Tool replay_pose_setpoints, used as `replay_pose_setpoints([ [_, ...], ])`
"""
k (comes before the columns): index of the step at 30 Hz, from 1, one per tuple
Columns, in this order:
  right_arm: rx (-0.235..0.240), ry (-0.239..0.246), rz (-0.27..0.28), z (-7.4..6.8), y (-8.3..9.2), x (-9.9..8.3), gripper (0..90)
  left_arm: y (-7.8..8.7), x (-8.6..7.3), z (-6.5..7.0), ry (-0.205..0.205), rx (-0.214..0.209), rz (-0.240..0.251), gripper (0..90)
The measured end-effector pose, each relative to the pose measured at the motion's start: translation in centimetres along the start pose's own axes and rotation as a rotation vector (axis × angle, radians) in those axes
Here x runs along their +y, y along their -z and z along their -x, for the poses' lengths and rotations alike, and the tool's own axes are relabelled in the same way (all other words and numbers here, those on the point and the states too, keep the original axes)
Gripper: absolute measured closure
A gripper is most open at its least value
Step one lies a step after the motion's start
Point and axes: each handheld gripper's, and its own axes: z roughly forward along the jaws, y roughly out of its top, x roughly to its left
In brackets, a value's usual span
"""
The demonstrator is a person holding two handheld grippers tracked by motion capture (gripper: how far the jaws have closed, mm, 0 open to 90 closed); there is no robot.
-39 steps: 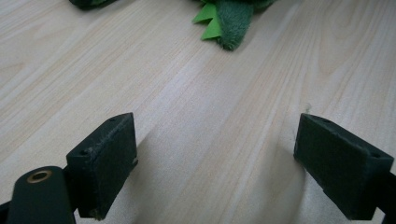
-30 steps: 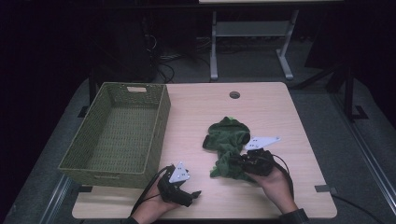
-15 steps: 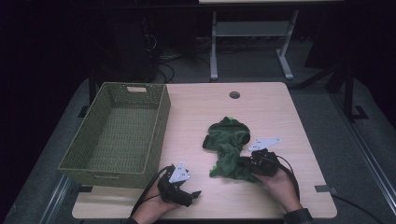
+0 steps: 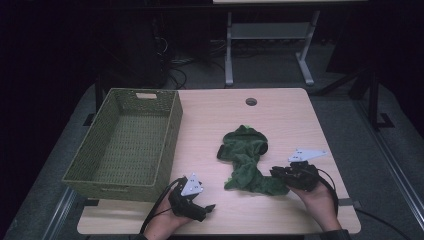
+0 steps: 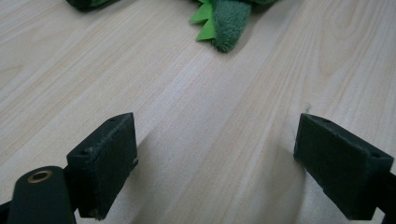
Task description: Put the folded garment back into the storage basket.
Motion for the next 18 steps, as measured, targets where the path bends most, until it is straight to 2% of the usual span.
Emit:
replay_pose_setpoints([
  [12, -0.02, -0.032, 0.007, 1.4, 2.6, -2.8, 75.4, 0.0, 0.0, 0.0, 0.0, 0.0, 0.0, 12.7],
  [16, -0.02, -0.049, -0.007, 1.5, 3.1, -3.8, 74.6, 0.0, 0.0, 0.0, 0.0, 0.0, 0.0, 12.7],
  [18, -0.024, -0.043, -0.012, 1.5, 3.3, -4.3, 74.3, 0.0, 0.0, 0.0, 0.0, 0.0, 0.0, 12.7],
])
